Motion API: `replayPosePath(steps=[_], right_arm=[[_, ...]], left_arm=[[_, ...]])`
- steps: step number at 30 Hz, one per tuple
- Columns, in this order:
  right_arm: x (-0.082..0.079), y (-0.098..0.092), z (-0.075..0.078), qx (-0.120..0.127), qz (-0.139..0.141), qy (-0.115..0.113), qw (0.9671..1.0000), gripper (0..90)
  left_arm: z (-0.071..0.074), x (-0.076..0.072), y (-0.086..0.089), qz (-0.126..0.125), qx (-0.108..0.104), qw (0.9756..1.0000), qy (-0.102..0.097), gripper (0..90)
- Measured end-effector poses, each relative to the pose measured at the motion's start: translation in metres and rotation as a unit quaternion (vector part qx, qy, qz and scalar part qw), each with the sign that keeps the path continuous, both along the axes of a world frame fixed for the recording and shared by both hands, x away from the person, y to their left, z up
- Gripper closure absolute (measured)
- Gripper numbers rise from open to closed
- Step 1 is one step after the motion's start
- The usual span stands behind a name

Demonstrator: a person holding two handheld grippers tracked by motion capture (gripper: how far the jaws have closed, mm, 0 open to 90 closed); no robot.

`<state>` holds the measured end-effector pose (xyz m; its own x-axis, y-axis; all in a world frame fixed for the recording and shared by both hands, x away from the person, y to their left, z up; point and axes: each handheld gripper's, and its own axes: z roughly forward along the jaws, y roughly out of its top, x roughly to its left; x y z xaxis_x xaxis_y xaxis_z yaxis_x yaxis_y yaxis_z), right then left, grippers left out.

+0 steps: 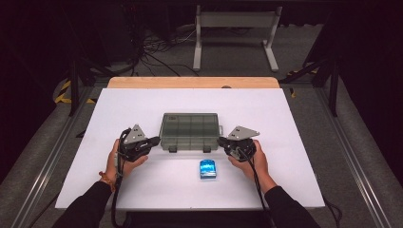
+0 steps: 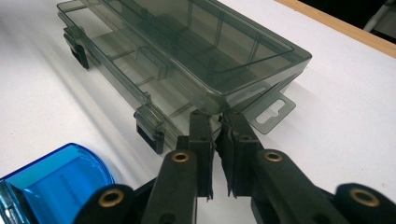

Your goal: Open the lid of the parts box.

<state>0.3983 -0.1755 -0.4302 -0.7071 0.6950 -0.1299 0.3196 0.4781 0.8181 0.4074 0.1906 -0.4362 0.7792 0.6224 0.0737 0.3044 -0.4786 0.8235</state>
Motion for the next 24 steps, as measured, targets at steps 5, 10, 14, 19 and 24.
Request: replayPosePath(steps=[5,10,14,19,24], right_arm=[[0.0002,0.0003,-0.0001,-0.001,-0.001,-0.003,1.0000,81.8],[0.0006,0.0000,-0.0005,-0.001,-0.003,-0.003,1.0000,80.8],[0.0015,0.0003,-0.0011,-0.001,-0.006,-0.004,1.0000,78.9],[0.0022,-0.0001,-0.0009,-0.001,-0.012,-0.011,0.9999,75.3],[0.0025,0.0000,0.0002,-0.006,-0.016,-0.023,0.9996,70.9]], left_arm=[[0.0000,0.0001,-0.0001,0.001,0.001,1.0000,-0.001,85.6],[-0.0002,0.0000,-0.0003,0.003,-0.001,1.0000,0.000,85.5],[-0.0003,0.0004,-0.0010,0.003,0.000,1.0000,-0.003,85.1],[-0.0001,0.0005,-0.0016,0.004,0.000,1.0000,-0.006,83.3],[0.0010,0.0009,-0.0007,0.020,-0.003,0.9997,-0.012,76.5]])
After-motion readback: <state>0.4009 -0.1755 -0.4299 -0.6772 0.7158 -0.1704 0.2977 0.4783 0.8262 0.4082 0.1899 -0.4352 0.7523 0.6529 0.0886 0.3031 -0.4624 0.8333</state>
